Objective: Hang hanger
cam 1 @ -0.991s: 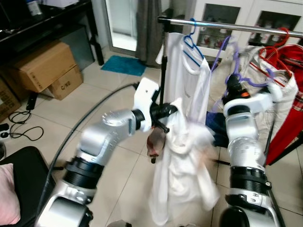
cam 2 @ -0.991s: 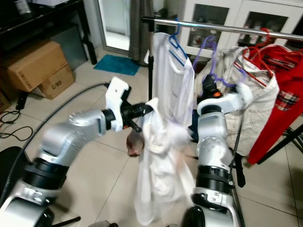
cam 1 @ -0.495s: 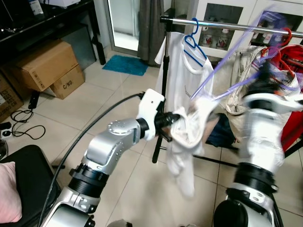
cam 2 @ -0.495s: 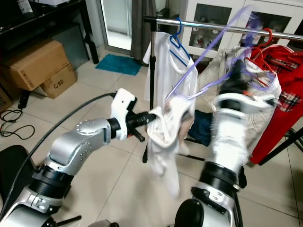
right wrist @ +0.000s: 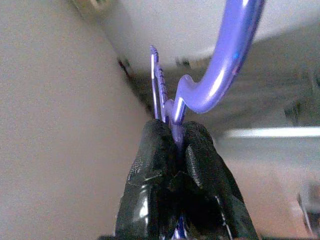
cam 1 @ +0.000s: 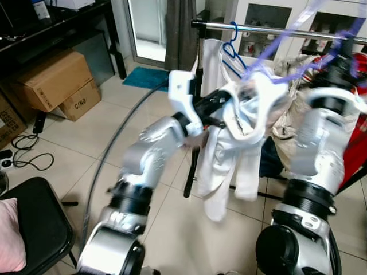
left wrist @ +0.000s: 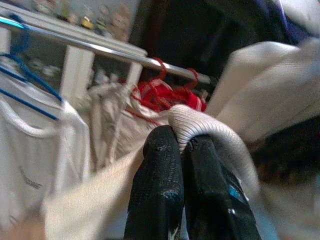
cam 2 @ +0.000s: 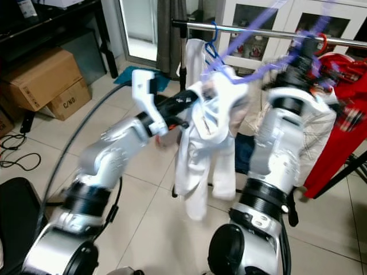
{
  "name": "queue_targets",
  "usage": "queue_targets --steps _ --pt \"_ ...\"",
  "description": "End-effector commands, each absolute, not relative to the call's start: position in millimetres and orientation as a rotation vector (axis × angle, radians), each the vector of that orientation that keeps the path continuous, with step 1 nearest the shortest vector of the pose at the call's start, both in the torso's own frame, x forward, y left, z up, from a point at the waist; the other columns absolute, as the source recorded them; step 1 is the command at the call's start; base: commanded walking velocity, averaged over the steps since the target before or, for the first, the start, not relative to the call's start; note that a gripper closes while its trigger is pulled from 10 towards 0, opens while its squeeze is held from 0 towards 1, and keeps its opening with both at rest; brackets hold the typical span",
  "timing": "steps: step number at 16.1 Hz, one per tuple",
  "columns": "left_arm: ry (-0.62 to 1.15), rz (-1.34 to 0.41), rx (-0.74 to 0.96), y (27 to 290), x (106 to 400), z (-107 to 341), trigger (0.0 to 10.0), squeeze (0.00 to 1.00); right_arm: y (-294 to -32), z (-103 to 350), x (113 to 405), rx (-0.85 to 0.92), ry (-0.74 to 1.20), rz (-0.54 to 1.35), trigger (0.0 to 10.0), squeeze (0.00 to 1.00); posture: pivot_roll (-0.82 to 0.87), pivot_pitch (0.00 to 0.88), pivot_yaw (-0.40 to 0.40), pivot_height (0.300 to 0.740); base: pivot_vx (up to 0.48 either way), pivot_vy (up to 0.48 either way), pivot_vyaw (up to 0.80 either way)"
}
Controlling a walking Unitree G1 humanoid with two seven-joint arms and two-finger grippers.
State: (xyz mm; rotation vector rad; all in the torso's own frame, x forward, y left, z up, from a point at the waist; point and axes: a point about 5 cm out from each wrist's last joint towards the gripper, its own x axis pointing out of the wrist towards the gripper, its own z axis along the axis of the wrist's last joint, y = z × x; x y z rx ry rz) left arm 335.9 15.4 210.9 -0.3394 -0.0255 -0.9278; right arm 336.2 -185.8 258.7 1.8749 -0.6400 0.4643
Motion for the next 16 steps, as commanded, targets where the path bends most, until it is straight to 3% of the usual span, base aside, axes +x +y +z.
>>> queue_targets --steps 1,3,5,7,8,9,13,16 --pt "-0.074 -0.932 -0.288 7 340 222 0.0 0.00 -130 276 345 1.942 -0.520 0.578 0.0 0.00 -0.07 0.000 0.041 0.740 0.000 0.000 0.00" --pt "-0.179 -0.862 -0.330 6 350 246 0.0 0.00 -119 274 351 1.878 -0.440 0.507 0.0 0.00 -0.07 0.000 0.039 0.740 0.000 0.000 0.00" --pt "-0.050 -0.936 -0.103 -11 347 217 0.0 0.00 -119 270 352 1.887 -0.418 0.462 0.0 0.00 -0.06 0.000 0.034 0.740 0.000 0.000 0.00" --pt "0.079 -0.942 -0.011 -15 343 185 0.0 0.00 -118 272 351 1.895 -0.430 0.477 0.0 0.00 -0.07 0.000 0.041 0.740 0.000 0.000 0.00" --pt "0.139 -0.951 -0.006 -13 341 171 0.0 0.00 -128 276 351 1.915 -0.479 0.446 0.0 0.00 -0.08 0.000 0.046 0.740 0.000 0.000 0.00" --pt "0.180 -1.017 0.015 -3 333 159 0.0 0.00 -154 275 353 1.970 -0.561 0.344 0.0 0.00 -0.08 0.000 0.046 0.740 0.000 0.000 0.00" --pt "0.249 -1.003 0.048 20 324 133 0.0 0.00 -181 275 350 1.928 -0.640 0.285 0.0 0.00 -0.08 0.000 0.049 0.740 0.000 0.000 0.00" --pt "0.158 -0.940 0.014 27 327 143 0.0 0.00 -191 284 346 1.742 -0.669 0.277 0.0 0.00 -0.07 0.000 0.040 0.740 0.000 0.000 0.00"
